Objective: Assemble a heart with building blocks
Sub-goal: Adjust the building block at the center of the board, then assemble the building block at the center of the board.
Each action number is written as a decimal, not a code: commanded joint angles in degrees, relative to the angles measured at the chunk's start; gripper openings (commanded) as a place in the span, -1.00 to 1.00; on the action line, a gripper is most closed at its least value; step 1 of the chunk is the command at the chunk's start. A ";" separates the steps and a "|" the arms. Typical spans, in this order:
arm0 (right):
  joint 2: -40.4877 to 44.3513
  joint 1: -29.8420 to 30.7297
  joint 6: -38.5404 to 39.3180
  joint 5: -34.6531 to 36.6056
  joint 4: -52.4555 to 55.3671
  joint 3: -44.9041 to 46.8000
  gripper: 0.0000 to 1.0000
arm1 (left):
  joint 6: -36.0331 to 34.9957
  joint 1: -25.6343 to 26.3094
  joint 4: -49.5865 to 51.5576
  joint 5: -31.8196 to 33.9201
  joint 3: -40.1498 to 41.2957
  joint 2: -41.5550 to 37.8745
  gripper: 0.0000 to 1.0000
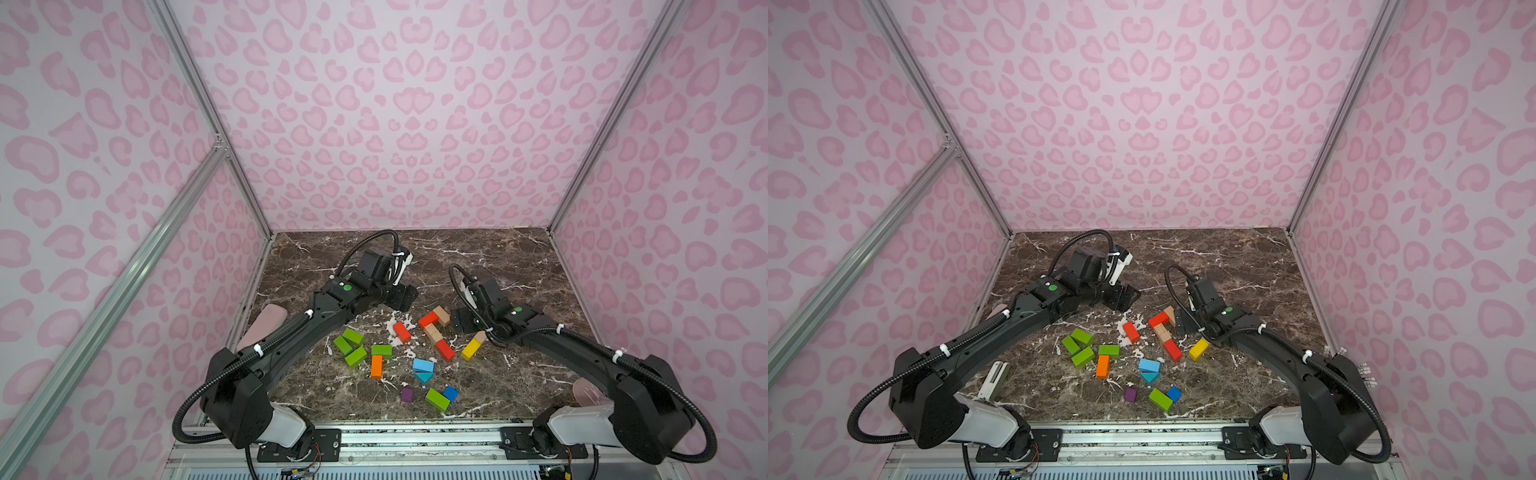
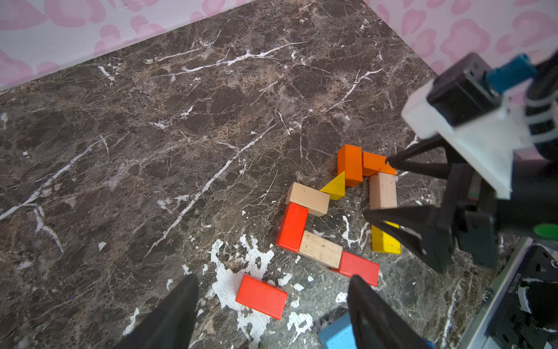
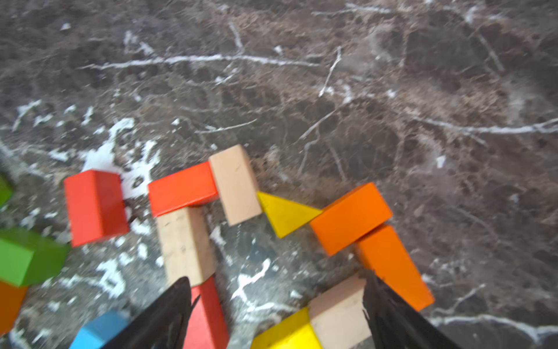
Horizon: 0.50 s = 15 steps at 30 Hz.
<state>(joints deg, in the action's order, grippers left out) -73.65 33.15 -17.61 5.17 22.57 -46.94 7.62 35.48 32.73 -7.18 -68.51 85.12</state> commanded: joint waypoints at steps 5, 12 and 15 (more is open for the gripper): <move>10.03 11.18 -13.21 0.44 3.87 7.31 0.74 | 0.26 -0.38 -2.76 0.41 0.22 -1.53 0.60; 12.13 21.19 -17.55 1.17 6.52 10.51 0.63 | 0.21 -0.42 -2.85 -0.24 0.22 -1.93 0.60; 11.69 24.22 -17.97 1.42 7.74 10.86 0.57 | 0.14 -0.42 -2.89 -0.29 0.31 -2.17 0.60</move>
<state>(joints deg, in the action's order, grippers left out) -61.80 55.70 -33.63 5.50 28.51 -36.25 7.62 35.07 32.73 -7.07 -68.23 83.50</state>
